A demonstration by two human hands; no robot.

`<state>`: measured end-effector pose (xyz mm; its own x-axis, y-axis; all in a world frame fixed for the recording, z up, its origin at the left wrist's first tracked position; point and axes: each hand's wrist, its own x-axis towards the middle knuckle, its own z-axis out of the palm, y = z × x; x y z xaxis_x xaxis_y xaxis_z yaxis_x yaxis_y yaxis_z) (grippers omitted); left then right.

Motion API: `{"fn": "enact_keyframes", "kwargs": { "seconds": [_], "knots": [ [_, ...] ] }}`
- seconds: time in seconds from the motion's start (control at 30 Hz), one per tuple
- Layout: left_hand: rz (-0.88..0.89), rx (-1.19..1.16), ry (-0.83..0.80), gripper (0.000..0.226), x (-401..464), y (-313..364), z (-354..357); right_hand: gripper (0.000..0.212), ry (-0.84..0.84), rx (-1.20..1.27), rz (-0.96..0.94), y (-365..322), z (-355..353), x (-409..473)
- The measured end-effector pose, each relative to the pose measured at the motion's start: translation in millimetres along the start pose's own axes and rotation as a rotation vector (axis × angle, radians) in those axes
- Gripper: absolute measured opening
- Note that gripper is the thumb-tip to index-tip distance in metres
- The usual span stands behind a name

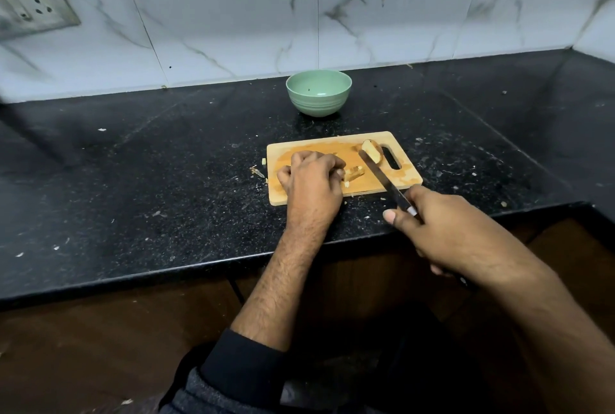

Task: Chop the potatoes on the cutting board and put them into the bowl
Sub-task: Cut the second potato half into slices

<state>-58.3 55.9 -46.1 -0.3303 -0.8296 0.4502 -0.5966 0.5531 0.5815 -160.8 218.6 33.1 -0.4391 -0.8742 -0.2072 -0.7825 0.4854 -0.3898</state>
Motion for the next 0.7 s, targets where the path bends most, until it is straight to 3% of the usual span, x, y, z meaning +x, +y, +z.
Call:
{"fn": "enact_keyframes", "kwargs": {
  "seconds": [0.23,0.43,0.7],
  "knots": [
    [0.005,0.104,-0.116,0.035,5,4,0,0.017,0.023,0.102,0.024,9,7,5],
    [0.007,0.153,-0.109,0.017,9,7,4,0.015,-0.012,-0.023,-0.013,9,9,10],
    [-0.070,0.114,0.033,0.016,10,3,4,0.024,0.080,-0.135,0.000,2,18,30]
  ]
}}
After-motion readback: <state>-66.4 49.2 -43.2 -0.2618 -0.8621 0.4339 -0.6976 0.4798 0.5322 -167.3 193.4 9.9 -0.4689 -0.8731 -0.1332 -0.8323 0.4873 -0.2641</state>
